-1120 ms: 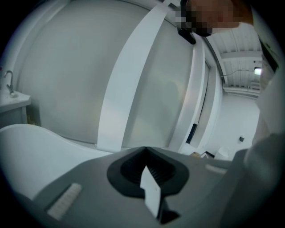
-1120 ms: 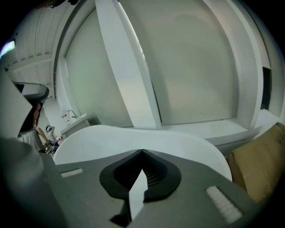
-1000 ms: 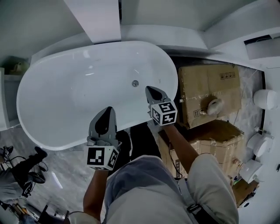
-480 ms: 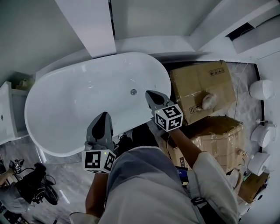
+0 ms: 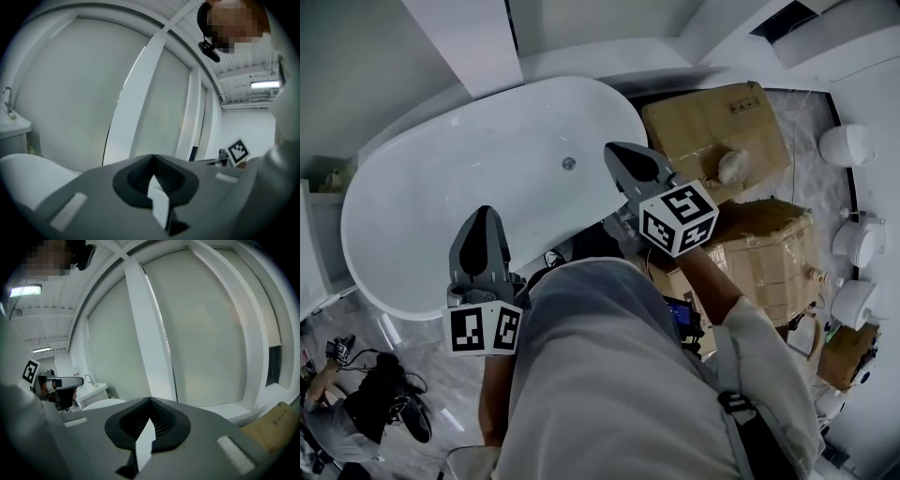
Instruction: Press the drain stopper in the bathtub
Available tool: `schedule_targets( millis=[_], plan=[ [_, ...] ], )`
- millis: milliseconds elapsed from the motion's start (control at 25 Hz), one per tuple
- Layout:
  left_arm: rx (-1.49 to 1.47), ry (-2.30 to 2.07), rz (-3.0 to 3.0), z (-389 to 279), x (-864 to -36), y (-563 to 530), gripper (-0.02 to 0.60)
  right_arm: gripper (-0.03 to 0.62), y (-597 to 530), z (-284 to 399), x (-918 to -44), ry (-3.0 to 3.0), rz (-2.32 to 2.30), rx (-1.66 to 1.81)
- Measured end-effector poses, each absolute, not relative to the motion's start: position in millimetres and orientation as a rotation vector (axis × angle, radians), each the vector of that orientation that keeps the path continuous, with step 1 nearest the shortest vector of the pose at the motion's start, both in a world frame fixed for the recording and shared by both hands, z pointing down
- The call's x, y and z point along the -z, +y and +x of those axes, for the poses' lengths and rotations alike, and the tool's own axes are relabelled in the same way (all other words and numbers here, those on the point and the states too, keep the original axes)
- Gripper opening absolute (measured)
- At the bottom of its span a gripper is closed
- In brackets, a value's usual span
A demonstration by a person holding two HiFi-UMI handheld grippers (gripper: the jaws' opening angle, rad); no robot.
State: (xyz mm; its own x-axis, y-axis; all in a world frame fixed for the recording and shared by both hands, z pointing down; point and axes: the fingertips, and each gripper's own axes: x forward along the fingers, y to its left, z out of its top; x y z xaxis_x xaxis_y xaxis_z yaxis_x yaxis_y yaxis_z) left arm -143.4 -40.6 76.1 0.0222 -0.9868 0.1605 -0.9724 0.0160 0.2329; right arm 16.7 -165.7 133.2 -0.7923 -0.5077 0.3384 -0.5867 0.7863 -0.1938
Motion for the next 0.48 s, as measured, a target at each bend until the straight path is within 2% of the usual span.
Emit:
schedule_targets(
  millis=[480],
  plan=[
    [0.069,-2.048,2.039,-162,-71,-12,0.000,-0.003,-102,25,-92,-2.776,0.874,-0.396]
  ],
)
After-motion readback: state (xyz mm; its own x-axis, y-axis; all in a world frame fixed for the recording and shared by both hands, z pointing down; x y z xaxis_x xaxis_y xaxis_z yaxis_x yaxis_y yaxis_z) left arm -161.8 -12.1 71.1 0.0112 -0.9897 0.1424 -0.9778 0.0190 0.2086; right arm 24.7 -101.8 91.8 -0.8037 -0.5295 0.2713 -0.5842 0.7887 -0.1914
